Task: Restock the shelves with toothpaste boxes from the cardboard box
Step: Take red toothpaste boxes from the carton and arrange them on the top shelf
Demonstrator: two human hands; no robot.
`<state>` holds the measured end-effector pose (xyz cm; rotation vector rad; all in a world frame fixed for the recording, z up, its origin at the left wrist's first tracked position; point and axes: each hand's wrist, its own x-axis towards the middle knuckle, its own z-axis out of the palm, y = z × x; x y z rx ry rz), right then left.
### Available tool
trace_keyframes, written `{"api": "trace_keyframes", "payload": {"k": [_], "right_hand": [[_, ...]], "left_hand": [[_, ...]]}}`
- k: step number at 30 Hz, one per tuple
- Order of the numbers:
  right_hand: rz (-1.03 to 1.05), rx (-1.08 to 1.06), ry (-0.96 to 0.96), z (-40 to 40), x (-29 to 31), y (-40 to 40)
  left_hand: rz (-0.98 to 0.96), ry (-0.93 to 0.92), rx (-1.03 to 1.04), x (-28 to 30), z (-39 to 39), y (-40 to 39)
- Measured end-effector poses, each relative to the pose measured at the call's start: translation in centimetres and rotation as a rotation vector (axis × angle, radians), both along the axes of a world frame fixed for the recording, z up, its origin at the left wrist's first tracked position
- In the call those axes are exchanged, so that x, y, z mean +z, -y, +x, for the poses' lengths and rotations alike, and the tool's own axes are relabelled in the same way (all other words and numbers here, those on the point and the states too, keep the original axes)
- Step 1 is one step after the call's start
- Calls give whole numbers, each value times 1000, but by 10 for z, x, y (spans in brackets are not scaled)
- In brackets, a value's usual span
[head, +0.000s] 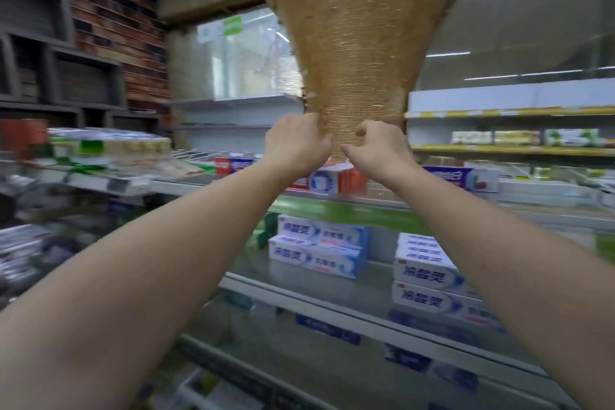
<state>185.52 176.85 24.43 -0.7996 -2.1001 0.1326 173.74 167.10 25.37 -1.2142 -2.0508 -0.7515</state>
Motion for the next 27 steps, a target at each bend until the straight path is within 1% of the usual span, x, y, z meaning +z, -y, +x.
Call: {"api": "trace_keyframes", "payload": {"k": [4, 9, 13, 18, 23, 27], "right_hand": [[122, 92, -15, -47, -9, 47], [139, 263, -114, -119, -31, 112], [137, 353, -110, -184, -56, 169], [123, 456, -101, -273, -96, 235], [35, 521, -9, -360, -155, 294], [-14, 561, 66, -409, -208, 330]], "left_hand": [[98, 33, 113, -5, -36, 57], [160, 59, 204, -26, -93, 124], [215, 95, 268, -54, -148, 179], [253, 146, 316, -104, -225, 249], [208, 195, 383, -173, -301, 313], [162, 215, 443, -229, -346, 357]]}}
